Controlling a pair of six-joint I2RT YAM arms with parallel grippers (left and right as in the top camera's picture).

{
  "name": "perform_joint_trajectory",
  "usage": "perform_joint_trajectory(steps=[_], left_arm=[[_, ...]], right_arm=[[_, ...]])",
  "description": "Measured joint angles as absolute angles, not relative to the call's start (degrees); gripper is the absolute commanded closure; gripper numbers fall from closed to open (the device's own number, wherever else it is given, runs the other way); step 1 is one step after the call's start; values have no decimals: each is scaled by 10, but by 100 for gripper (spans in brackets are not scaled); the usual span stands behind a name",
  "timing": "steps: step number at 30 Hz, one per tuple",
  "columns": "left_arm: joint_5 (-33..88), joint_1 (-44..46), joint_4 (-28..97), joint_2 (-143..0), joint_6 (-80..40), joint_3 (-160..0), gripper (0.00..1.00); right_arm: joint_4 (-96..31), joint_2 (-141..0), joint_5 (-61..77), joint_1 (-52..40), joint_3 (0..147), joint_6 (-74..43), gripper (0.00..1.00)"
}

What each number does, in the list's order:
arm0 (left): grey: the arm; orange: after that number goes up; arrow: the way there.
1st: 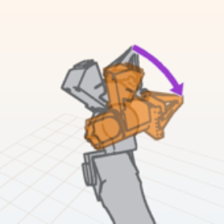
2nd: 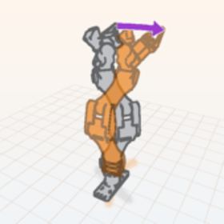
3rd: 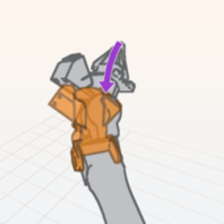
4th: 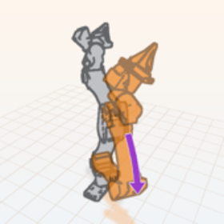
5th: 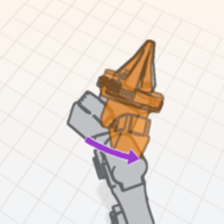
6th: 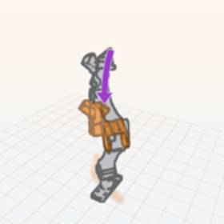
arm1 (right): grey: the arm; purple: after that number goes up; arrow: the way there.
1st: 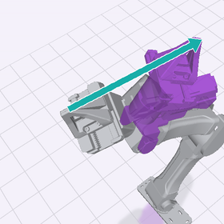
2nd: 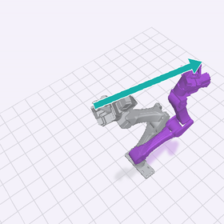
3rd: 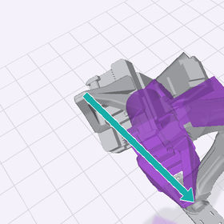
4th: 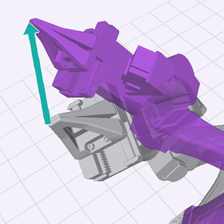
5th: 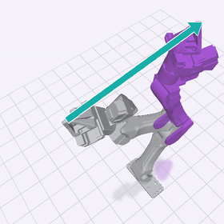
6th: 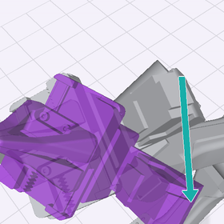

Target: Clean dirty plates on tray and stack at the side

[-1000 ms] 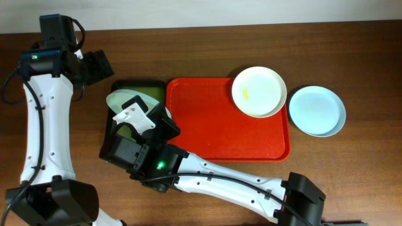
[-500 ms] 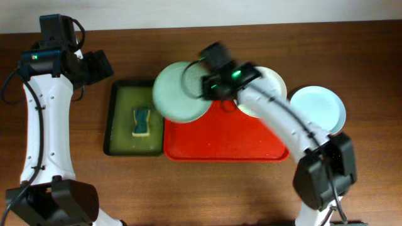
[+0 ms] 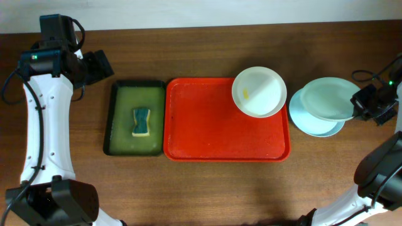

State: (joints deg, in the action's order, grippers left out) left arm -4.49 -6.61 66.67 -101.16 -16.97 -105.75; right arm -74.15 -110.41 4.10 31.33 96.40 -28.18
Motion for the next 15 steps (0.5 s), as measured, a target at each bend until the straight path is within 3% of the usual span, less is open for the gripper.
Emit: perform_joint_trajectory(steps=[3, 5, 6, 8, 14, 15], left_arm=[[-45, -66, 667, -1012, -170, -1058, 1], [-45, -66, 667, -1012, -170, -1058, 1], [-45, -66, 667, -1012, -170, -1058, 1], [-45, -66, 667, -1012, -170, -1058, 1], [-45, -66, 667, -1012, -170, -1058, 1], [-45, -66, 667, -1012, -170, -1058, 0]], right_arm=[[-711, -1102, 32, 313, 908, -279, 95], [-686, -1102, 29, 313, 868, -280, 75], [-676, -1102, 29, 313, 854, -277, 57], [-670, -1102, 29, 312, 848, -275, 39], [-661, -1102, 29, 273, 848, -266, 23], [-661, -1102, 28, 255, 848, -265, 33]])
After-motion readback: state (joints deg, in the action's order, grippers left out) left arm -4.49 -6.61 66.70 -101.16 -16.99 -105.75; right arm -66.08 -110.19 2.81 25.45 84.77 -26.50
